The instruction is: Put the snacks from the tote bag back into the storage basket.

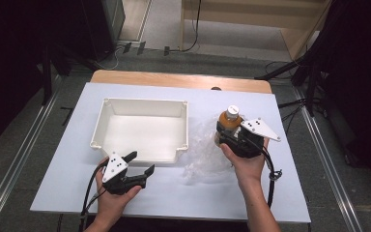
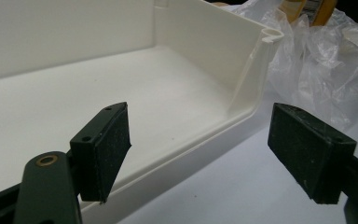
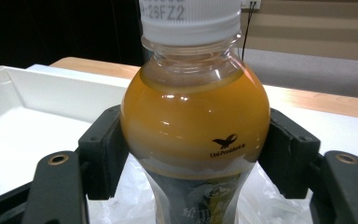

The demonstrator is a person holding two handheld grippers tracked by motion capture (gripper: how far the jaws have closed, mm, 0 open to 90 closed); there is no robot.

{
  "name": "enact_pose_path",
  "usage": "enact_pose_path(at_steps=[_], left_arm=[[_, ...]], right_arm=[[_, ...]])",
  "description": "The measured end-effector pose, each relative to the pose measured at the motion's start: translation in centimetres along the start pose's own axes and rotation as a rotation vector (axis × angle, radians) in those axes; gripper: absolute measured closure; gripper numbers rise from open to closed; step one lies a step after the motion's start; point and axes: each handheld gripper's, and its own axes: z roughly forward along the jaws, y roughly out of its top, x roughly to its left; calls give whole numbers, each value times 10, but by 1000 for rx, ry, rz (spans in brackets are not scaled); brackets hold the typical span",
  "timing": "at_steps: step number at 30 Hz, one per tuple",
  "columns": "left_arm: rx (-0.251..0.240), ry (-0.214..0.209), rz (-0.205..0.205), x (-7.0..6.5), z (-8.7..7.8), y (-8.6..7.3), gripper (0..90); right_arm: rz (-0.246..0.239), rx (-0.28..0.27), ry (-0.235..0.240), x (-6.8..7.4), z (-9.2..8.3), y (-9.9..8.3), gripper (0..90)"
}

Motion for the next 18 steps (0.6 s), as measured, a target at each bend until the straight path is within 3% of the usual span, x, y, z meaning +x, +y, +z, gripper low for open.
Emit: enact_pose_path(at_steps=[3,13,18], left_arm=[[-9,7,11,4,-6,-1,211],[-56,26,-19,20,-24,2,208],[-70,28,-3,24,-36,4,207]], right_arm=[[-2,-11,11,2,0,1,315],[-18,-14,25,11,5,8,314],[-23,-15,35,16,8,10,314]])
